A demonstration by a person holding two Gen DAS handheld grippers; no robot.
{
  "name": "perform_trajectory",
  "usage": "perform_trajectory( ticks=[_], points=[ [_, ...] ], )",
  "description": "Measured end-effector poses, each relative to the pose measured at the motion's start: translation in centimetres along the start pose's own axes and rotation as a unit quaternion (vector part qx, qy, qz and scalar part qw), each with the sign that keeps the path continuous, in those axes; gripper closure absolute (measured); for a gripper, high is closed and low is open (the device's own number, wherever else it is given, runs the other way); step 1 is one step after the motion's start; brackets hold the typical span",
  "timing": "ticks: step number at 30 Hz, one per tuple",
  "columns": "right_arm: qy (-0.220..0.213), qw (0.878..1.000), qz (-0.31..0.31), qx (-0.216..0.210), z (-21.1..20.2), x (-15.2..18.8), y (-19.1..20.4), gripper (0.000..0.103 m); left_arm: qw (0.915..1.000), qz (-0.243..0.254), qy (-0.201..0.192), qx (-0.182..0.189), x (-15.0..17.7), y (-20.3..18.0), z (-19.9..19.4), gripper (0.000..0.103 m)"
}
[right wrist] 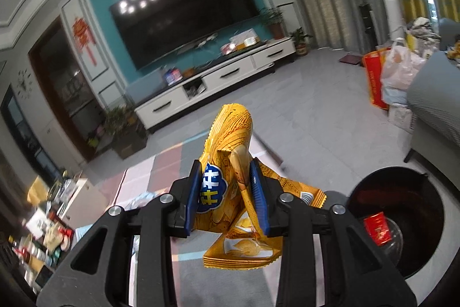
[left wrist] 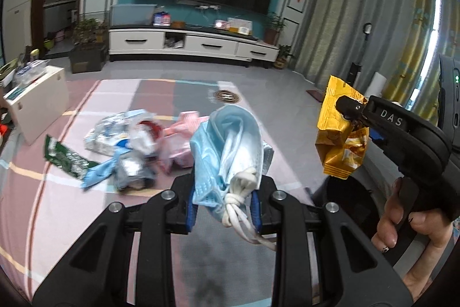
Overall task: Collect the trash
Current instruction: 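Carry both items over the black bin and open both tools to drop them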
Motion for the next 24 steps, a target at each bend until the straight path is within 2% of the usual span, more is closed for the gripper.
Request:
perform_trajectory(
  ticks=[7, 12, 19, 24],
  points=[
    [-0.057, 0.997, 0.034, 0.036, -3.3, -2.8, -4.3, 0.069, 0.9989, 0.024, -0.003, 0.040, -1.6, -5.0, 1.1, 0.074],
    [-0.082, 0.993, 0.058, 0.066, -4.8, -4.1, -7.5, 0.068, 0.9959, 0.048, 0.001, 0.076, -2.4, -9.1, 2.4, 0.074],
    [-0.111, 0.981, 0.110, 0.115, -7.3, -5.0, -13.2, 0.068, 0.9861, 0.079, 0.030, 0.143, -2.2, -15.5, 5.1, 0.074],
    [-0.115, 0.970, 0.147, 0.155, -8.3, -5.1, -17.3, 0.068, 0.9783, 0.096, 0.054, 0.175, -1.4, -19.1, 6.7, 0.074]
  ],
)
Point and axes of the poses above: each gripper's, at about its wrist camera, not at the fingertips, and z roughly the way its jaws point, y to its left, x to its underside, the point moved 6 cm from there along z, roughly the way its jaws point, and after that the axes turned 13 degrees about z, right-handed, at the moved point
